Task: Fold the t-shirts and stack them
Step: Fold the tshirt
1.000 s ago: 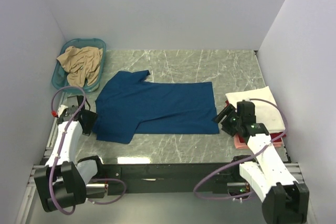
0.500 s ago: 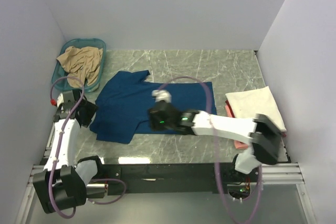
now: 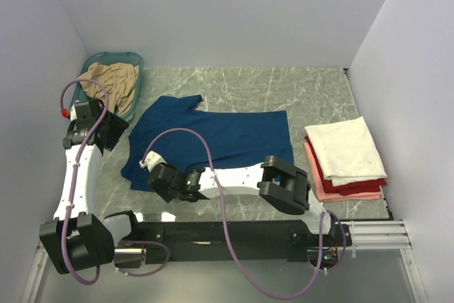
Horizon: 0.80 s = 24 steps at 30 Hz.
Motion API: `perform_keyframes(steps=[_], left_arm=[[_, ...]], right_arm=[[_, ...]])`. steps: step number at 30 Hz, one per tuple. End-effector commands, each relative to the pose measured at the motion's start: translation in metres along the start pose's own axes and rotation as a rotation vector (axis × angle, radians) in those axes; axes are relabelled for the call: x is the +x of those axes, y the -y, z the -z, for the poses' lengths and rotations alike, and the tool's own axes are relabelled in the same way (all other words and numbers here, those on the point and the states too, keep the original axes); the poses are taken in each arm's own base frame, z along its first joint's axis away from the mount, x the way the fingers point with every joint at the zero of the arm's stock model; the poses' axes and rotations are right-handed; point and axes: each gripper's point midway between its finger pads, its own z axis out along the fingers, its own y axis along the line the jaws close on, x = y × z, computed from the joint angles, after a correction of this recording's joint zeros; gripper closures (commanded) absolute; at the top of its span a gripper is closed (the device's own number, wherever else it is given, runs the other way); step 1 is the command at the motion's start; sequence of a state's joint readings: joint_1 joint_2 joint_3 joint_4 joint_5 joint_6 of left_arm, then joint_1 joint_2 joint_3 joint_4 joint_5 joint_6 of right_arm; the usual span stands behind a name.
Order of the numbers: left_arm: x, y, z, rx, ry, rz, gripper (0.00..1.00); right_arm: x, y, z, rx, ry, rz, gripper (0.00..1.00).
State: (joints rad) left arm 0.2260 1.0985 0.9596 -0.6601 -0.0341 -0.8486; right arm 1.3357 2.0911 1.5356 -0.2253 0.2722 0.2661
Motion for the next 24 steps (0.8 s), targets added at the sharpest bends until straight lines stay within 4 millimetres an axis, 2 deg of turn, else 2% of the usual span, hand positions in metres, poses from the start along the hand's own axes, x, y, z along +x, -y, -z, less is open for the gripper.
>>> perform_keyframes(steps=[1,13,17,24], left_arm=[[-0.008,0.012,0.002,0.043,0.010,-0.030,0.37],[0.001,0.010,-0.013,0.052,-0.024,-0.031,0.37],[0.005,0.008,-0.018,0.049,-0.036,-0.028,0.38],[0.006,0.006,-0.022,0.043,-0.039,-0.041,0.38]], right_arm=[[-0.020,-0.001,-0.005,-0.002,0.047,0.051,0.46],[0.012,-0.007,-0.026,-0.026,-0.035,0.068,0.50],[0.015,-0.008,-0.028,-0.022,-0.048,0.073,0.60],[0.020,-0.007,-0.033,-0.022,-0.074,0.084,0.64]])
